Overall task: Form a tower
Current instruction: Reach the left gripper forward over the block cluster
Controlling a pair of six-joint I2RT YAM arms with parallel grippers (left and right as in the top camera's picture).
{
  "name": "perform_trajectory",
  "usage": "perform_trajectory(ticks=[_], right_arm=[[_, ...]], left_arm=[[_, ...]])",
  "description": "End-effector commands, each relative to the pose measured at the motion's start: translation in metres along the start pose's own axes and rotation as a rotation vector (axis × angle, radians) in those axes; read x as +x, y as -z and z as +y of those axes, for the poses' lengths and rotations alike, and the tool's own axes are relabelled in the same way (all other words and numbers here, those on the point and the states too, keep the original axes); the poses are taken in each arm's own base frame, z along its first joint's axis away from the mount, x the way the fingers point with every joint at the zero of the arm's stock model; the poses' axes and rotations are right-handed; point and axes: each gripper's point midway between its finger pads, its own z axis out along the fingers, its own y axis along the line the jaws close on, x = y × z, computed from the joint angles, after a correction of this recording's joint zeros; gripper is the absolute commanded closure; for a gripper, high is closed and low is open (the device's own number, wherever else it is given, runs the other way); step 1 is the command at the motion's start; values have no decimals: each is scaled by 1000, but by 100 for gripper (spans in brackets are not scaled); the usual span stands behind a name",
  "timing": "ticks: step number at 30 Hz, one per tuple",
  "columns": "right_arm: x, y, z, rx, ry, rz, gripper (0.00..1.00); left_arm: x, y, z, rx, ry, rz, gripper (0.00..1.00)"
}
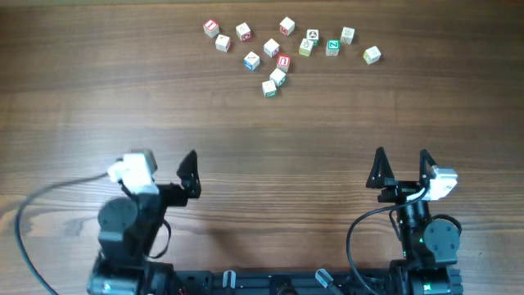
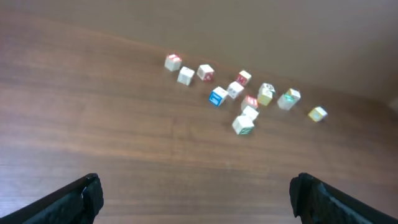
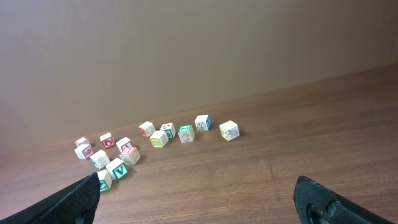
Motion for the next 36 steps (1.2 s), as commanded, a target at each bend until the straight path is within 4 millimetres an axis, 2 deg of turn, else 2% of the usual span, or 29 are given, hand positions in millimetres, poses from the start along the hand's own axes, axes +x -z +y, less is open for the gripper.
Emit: perform_trajectory(ticks=[1, 2, 3, 4, 5, 7, 11, 13, 15, 19, 22, 26, 29, 31, 36], right_arm=[[-2, 0, 4, -21, 18, -7, 0], [-2, 0, 4, -21, 18, -7, 0], [-2, 0, 4, -21, 18, -7, 0], [-2, 0, 4, -21, 18, -7, 0], [-2, 0, 4, -21, 18, -7, 0], [-2, 0, 4, -21, 18, -7, 1], [-2, 0, 4, -21, 18, -7, 0], [-2, 0, 4, -21, 18, -7, 0], [-2, 0, 4, -21, 18, -7, 0], [-2, 0, 4, -21, 18, -7, 0], [-2, 0, 4, -21, 18, -7, 0], [-2, 0, 4, -21, 18, -7, 0], [-2, 0, 4, -21, 18, -7, 0], [-2, 0, 4, -21, 18, -7, 0], [-2, 0, 4, -21, 18, -7, 0]], left_arm=[[-36, -1, -19, 15, 14, 96, 0], [-44, -1, -23, -5, 27, 189, 0], [-44, -2, -29, 13, 38, 247, 0], [-36, -3, -41, 70, 59, 330, 0], [-19, -3, -50, 126, 90, 426, 0], [1, -7, -45, 104, 116, 524, 0], [17, -25, -39, 80, 138, 608, 0], [12, -34, -37, 68, 136, 609, 0], [-3, -42, -38, 50, 128, 594, 0], [-48, -64, -47, 52, 112, 543, 0], [-63, -82, -47, 17, 95, 539, 1], [-49, -105, -61, 37, 65, 599, 0], [-37, -116, -68, 48, 52, 629, 0], [-37, -125, -59, -11, 82, 617, 0], [-44, -141, -62, 8, 80, 565, 0]])
